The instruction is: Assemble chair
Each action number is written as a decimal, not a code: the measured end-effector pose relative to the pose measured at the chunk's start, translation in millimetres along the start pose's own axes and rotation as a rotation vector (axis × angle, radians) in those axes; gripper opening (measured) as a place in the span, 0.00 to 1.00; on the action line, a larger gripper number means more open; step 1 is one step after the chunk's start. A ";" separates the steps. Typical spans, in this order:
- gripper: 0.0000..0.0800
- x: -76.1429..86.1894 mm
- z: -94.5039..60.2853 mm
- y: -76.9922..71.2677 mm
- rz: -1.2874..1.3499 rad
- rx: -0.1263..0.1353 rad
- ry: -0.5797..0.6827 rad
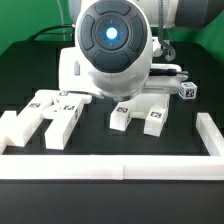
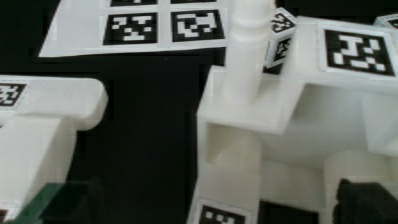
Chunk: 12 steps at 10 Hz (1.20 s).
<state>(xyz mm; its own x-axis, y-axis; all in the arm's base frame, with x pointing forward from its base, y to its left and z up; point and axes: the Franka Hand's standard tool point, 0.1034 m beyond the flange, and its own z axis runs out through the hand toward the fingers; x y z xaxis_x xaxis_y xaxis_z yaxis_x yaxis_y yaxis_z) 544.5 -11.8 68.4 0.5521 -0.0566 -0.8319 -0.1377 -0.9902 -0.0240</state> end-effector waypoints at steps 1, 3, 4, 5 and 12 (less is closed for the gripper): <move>0.81 0.0 -0.1 0.9 0.000 0.002 0.000; 0.81 3.2 -3.4 7.7 -0.004 0.009 0.022; 0.81 3.7 -7.9 10.2 -0.002 0.013 0.050; 0.81 2.3 -8.4 12.7 0.001 0.017 0.047; 0.81 21.2 -50.0 45.0 0.000 0.044 0.593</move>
Offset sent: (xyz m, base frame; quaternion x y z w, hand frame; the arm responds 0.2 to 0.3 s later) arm -0.0024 -0.0134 0.0055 0.0166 0.0747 -0.0038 0.9971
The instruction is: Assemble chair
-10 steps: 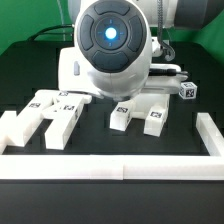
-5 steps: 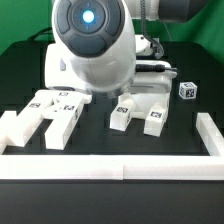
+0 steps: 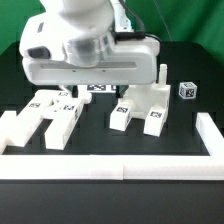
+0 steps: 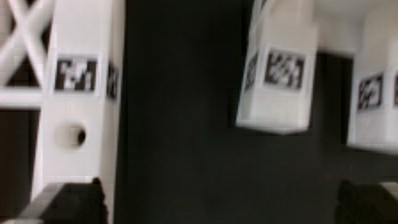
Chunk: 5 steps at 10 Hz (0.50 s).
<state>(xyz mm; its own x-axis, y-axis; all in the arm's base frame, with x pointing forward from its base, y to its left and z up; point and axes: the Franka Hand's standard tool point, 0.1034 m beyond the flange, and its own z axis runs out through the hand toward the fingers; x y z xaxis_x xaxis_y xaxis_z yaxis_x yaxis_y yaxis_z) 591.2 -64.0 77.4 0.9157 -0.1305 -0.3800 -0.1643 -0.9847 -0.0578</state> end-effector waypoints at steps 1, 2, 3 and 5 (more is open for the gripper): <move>0.81 -4.9 1.3 -0.5 0.003 0.000 0.040; 0.81 3.4 -1.6 0.7 0.003 -0.009 0.137; 0.81 7.0 -2.7 2.4 0.005 -0.018 0.222; 0.81 11.3 -1.6 17.0 -0.067 -0.047 0.317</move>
Offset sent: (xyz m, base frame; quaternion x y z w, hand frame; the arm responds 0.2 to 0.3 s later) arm 0.0000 0.0000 0.0000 0.0000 0.1938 0.0000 0.9810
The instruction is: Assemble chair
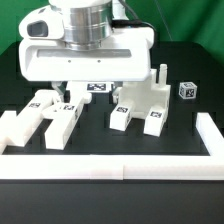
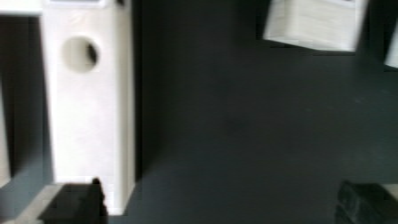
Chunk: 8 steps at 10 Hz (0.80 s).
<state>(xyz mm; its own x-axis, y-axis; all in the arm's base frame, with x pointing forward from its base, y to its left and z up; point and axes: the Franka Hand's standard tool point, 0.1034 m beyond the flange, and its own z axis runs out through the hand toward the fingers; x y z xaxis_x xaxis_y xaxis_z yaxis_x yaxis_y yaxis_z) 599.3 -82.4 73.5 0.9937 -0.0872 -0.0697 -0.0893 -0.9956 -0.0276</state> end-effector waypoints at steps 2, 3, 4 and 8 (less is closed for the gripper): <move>0.81 -0.2 4.5 23.0 -0.050 -0.005 0.000; 0.81 -1.3 5.0 30.2 -0.044 -0.005 -0.002; 0.81 -1.0 5.3 26.8 -0.050 -0.005 -0.002; 0.81 -1.4 6.2 27.3 -0.048 -0.005 -0.003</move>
Offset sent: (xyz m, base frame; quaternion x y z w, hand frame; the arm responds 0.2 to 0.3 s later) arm 0.0000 0.0000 0.0000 0.0000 0.0000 0.0000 1.0000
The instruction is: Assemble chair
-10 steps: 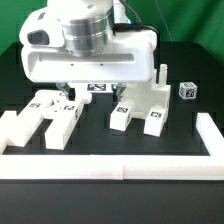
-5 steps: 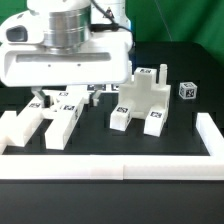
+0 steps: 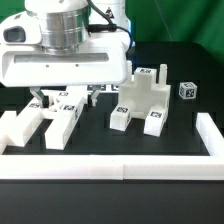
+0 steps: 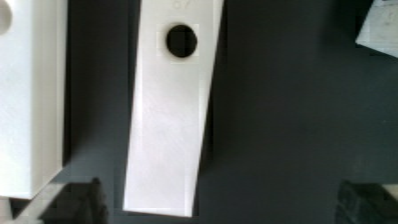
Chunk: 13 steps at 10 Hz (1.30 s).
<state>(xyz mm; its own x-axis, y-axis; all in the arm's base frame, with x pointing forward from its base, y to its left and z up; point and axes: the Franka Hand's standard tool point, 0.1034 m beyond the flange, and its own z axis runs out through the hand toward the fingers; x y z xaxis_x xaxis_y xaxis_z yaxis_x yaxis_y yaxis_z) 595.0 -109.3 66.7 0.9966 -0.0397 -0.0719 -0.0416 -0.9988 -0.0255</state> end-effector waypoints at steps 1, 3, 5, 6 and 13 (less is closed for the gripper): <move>0.81 -1.1 4.5 3.2 0.060 -0.006 -0.005; 0.81 1.0 8.5 5.2 0.058 -0.010 -0.008; 0.81 0.6 9.1 5.3 0.058 -0.010 -0.009; 0.81 0.1 10.0 5.5 0.058 -0.010 -0.010; 0.81 -8.2 51.4 18.1 0.065 -0.042 -0.004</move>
Offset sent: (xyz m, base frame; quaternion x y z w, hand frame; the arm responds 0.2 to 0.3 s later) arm 0.0000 0.0000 0.0000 0.0000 0.0000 0.0000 1.0000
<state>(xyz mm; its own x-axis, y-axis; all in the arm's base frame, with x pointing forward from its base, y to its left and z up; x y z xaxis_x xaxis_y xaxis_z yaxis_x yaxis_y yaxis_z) 582.5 -125.6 15.6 0.9916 -0.1047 -0.0760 -0.1034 -0.9944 0.0209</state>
